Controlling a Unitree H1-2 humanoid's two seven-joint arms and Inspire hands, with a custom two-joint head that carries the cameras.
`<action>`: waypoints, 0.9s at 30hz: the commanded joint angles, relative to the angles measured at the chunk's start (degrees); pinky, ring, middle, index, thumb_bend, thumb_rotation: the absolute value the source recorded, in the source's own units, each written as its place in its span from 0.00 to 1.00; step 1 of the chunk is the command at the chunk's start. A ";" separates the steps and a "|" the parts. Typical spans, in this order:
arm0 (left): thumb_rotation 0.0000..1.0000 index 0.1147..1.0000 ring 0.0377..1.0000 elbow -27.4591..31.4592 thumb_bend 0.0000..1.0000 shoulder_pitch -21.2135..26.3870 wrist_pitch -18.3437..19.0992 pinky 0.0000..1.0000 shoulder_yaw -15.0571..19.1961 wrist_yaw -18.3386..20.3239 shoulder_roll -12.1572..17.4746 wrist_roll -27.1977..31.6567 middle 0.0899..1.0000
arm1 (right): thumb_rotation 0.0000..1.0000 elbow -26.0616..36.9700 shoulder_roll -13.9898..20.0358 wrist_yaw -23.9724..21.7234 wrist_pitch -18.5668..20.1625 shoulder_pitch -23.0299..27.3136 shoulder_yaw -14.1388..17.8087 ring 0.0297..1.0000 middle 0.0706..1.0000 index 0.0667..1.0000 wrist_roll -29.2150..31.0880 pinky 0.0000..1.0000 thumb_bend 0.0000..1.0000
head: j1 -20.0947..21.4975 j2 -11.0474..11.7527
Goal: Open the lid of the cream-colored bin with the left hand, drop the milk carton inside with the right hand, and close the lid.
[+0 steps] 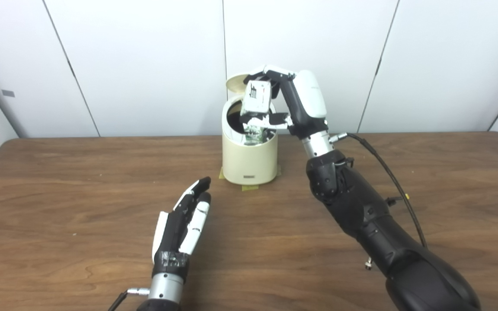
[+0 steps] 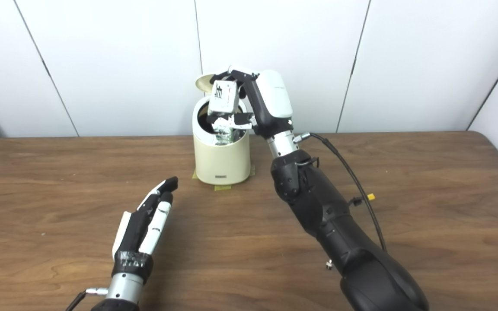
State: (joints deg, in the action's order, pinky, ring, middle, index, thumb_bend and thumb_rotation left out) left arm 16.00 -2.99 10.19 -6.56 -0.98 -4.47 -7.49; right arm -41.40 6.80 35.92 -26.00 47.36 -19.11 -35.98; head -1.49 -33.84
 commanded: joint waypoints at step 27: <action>0.74 0.87 0.96 2.78 0.46 0.48 0.09 1.00 -1.18 0.38 -1.20 -0.24 0.89 | 0.00 -9.57 -1.50 1.95 0.26 6.71 -0.15 0.38 0.46 0.53 2.30 0.31 0.49 | -0.87 -0.64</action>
State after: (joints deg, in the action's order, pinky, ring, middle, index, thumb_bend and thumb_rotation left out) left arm 16.59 -3.11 10.75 -7.28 -0.24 -4.83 -7.32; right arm -50.99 4.73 38.00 -25.95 50.90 -19.74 -33.19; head -2.29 -34.45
